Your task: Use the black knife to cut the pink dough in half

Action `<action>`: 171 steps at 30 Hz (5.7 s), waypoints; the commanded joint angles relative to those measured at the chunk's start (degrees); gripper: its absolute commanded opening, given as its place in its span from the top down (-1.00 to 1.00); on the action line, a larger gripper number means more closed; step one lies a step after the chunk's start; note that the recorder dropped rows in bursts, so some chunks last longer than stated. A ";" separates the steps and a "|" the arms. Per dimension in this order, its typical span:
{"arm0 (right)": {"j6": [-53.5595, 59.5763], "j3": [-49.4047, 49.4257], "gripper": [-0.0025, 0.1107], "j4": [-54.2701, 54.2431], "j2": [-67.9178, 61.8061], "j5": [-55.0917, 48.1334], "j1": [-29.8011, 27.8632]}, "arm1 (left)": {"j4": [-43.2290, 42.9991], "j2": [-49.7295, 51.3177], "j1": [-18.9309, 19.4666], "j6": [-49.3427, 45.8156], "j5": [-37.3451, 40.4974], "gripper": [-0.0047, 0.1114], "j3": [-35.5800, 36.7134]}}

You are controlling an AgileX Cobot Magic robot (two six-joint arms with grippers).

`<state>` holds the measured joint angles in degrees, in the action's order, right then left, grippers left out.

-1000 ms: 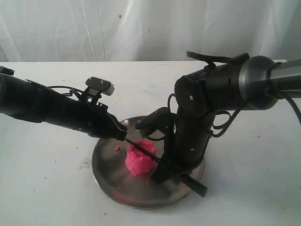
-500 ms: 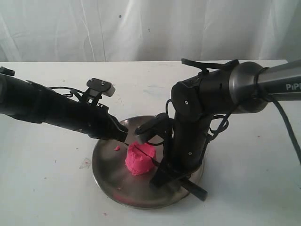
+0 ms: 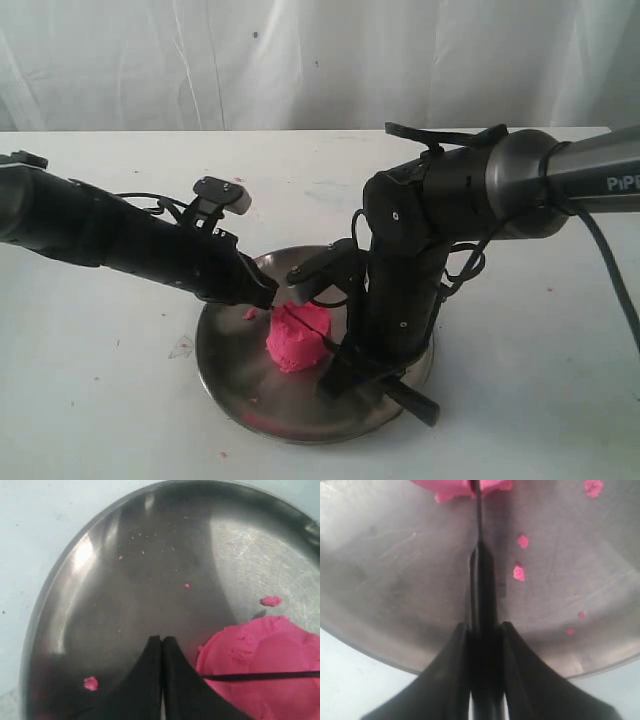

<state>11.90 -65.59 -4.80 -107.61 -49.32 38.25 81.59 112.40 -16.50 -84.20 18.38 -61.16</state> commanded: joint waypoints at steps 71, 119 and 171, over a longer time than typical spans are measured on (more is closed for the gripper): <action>-2.08 -1.91 0.86 5.81 -1.10 -16.35 1.36 | -3.07 -7.36 -0.16 3.42 -0.87 0.92 -0.83; -19.00 7.10 0.96 3.47 30.42 0.94 -9.41 | -47.50 -34.46 -0.16 47.32 12.70 0.92 -0.67; 49.63 35.04 0.96 -95.15 19.53 20.29 -14.25 | -48.19 -41.69 -0.16 49.69 18.75 0.92 -0.67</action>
<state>60.46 -29.35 -99.90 -86.21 -27.91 24.33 33.07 71.28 -16.50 -34.79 36.56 -62.14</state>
